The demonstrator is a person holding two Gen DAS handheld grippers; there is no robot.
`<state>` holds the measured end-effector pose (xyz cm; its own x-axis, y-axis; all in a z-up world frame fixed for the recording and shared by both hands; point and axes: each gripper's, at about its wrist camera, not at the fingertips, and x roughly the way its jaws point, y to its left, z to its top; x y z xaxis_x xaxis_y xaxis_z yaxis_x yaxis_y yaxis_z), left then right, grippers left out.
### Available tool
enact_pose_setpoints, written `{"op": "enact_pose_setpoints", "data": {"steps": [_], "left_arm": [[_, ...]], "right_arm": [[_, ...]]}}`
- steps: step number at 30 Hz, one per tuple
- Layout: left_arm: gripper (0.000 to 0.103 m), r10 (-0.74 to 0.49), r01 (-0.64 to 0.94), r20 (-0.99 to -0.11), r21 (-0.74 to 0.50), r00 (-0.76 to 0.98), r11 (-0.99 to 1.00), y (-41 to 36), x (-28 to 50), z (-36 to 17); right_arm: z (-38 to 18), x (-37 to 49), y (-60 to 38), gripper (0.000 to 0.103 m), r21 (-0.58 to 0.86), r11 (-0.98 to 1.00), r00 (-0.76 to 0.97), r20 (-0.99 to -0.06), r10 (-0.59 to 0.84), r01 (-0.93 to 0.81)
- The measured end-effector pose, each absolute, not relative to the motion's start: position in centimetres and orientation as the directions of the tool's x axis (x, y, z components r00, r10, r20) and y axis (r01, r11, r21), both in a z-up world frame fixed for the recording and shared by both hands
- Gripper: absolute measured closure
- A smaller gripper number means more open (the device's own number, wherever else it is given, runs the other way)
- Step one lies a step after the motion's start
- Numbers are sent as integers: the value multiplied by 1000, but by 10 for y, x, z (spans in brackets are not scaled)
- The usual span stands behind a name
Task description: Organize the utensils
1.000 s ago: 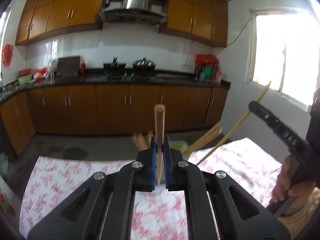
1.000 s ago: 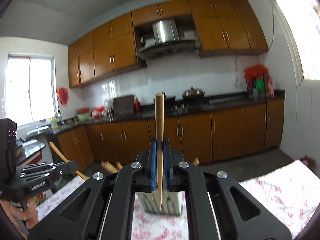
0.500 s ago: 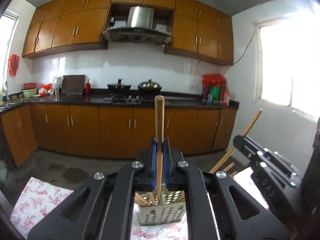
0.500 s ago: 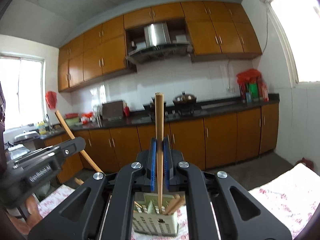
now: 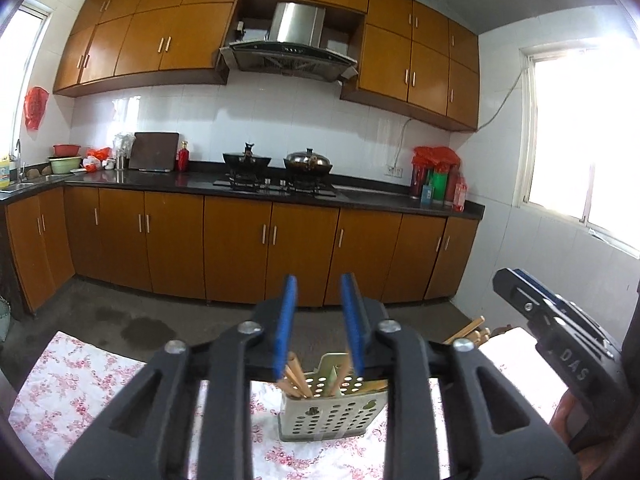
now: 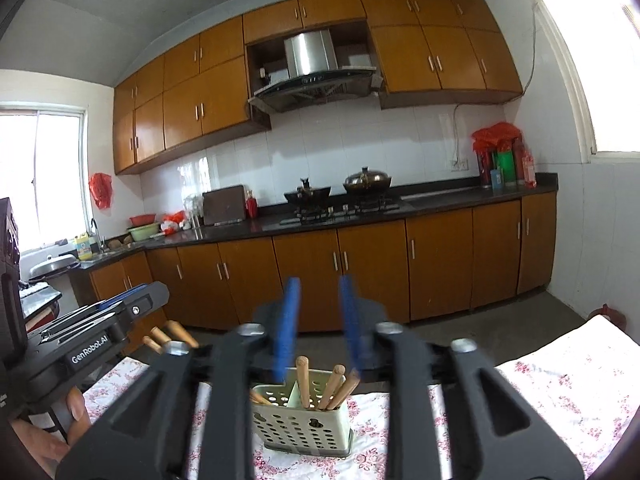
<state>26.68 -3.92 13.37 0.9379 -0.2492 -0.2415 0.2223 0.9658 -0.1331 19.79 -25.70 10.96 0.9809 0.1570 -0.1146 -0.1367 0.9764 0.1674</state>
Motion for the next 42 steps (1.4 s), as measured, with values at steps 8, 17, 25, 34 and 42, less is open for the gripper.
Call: {"op": "enact_pose_setpoints", "data": {"steps": [8, 17, 25, 34, 42], "left_arm": [[37, -202, 182, -235, -104, 951, 978, -3, 197, 129], [4, -69, 75, -316, 7, 946, 997, 13, 121, 66], [4, -33, 58, -358, 61, 933, 996, 10, 85, 19], [4, -38, 51, -427, 20, 903, 998, 6, 76, -9], [4, -39, 47, -438, 7, 898, 999, 6, 73, -19]], "right_arm": [[100, 136, -258, 20, 87, 993, 989, -117, 95, -85], [48, 102, -234, 2, -21, 999, 965, -260, 21, -28], [4, 80, -226, 2, -19, 1000, 928, -372, 12, -20], [-24, 63, -232, 2, 33, 999, 911, -411, 17, -4], [-32, 56, -233, 2, 44, 999, 906, -422, 25, -7]]}}
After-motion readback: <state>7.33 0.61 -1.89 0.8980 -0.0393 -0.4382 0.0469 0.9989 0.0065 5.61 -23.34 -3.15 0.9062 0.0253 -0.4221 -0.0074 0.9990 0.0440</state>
